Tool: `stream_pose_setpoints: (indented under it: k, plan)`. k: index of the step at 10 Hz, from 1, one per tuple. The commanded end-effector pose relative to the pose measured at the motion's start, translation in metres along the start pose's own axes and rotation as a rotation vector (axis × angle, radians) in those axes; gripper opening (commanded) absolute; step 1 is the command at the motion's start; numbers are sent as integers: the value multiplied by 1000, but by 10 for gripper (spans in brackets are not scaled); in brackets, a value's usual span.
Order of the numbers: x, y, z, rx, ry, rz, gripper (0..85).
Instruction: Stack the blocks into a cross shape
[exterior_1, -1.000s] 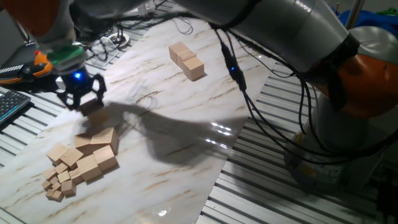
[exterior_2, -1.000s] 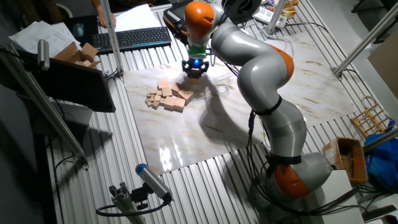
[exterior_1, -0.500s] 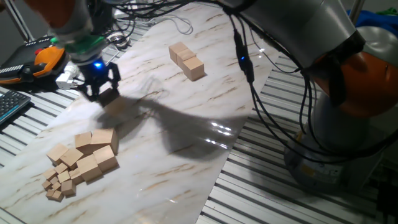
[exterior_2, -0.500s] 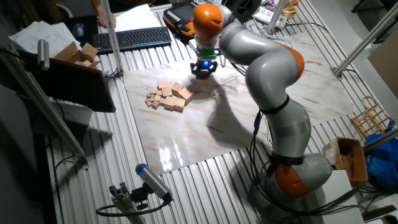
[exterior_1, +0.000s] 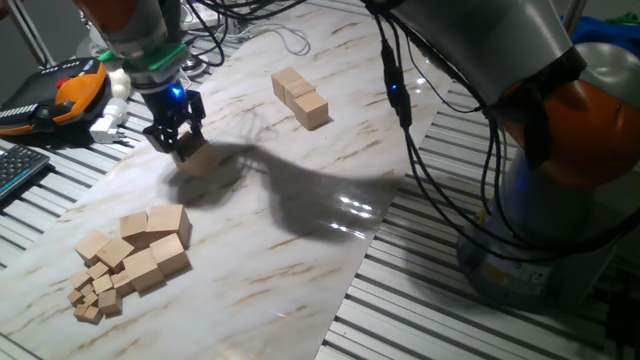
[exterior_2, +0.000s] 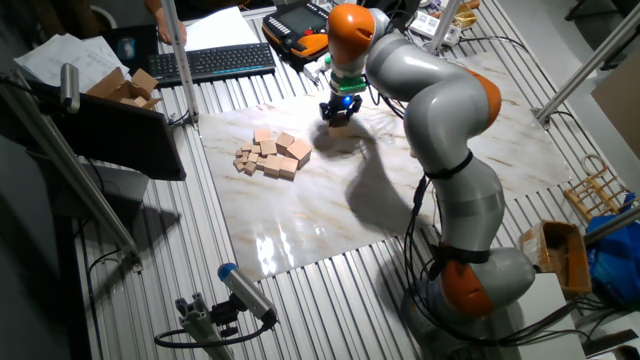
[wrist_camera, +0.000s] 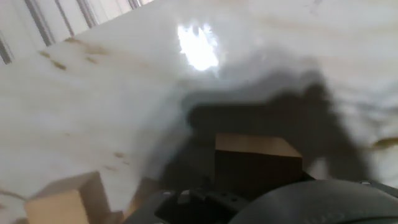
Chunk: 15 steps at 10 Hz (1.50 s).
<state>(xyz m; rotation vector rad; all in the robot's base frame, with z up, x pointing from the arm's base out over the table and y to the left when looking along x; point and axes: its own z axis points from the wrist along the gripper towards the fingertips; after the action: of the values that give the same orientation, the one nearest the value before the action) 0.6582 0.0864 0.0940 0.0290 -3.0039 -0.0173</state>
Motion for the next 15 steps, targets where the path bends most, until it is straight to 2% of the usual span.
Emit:
stream_pose_setpoints:
  k: [1,3,4,5,6,8,9,11,13,15]
  plan:
    - [0,0,0,36,13,-270,0]
    - [0,0,0,26,36,-215,0]
    - [0,0,0,3,11,-218,0]
    - [0,0,0,-9,0,-230,0]
    - [0,0,0,7,-16,-230,0]
    - [0,0,0,-15,-18,-250,0]
    - [0,0,0,0,-19,-274,0]
    - [0,-5,-1,3,-17,-296,0]
    - [1,-43,-13,6,-16,-333,0]
    - [6,-87,-35,31,-4,-417,0]
